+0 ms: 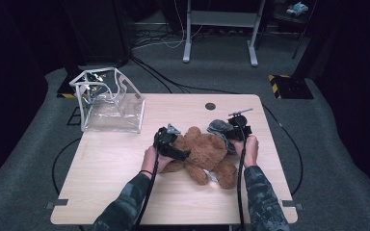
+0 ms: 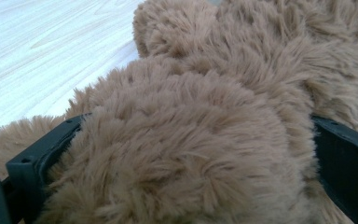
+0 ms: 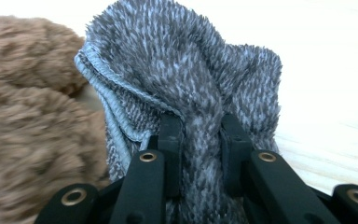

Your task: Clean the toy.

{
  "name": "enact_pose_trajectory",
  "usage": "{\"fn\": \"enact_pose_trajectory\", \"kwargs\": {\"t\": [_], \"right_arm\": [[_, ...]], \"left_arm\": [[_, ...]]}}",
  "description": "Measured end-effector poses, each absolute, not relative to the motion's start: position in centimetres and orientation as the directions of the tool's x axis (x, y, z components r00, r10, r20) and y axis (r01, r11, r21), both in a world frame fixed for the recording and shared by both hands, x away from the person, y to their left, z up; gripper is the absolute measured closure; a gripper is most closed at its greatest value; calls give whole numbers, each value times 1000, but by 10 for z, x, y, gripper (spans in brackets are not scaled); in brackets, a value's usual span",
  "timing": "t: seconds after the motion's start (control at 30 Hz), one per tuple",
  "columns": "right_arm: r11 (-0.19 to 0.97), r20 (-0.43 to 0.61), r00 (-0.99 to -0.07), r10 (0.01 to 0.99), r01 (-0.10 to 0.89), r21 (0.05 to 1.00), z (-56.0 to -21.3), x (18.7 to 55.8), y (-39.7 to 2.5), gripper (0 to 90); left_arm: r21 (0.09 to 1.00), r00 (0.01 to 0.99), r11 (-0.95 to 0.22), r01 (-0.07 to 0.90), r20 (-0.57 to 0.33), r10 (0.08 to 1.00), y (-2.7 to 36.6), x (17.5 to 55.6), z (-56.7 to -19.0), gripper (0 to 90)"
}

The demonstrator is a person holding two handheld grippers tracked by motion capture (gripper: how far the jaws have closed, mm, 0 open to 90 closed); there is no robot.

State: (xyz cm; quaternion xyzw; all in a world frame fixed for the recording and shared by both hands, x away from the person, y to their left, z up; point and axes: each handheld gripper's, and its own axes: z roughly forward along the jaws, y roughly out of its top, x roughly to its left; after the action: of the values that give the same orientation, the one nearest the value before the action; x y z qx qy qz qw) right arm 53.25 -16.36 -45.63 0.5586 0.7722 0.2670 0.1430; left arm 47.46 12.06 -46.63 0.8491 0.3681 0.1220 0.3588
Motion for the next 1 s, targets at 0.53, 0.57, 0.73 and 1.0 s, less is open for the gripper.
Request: {"fn": "enact_pose_trajectory", "kwargs": {"t": [0.53, 0.57, 0.73, 1.0], "right_arm": [[282, 130, -461, 878, 716, 638, -434, 510, -156, 745], [307, 113, -472, 874, 719, 624, -437, 509, -152, 746], [276, 129, -425, 896, 761, 587, -455, 517, -157, 750], [264, 61, -358, 932, 782, 565, -460, 524, -171, 751]], "left_arm": [[698, 692, -463, 546, -63, 719, 121, 475, -467, 0], [698, 692, -464, 545, -62, 719, 121, 475, -467, 0], [700, 691, -462, 545, -63, 720, 121, 476, -467, 0], [700, 693, -464, 543, -62, 718, 121, 475, -468, 0]]}}
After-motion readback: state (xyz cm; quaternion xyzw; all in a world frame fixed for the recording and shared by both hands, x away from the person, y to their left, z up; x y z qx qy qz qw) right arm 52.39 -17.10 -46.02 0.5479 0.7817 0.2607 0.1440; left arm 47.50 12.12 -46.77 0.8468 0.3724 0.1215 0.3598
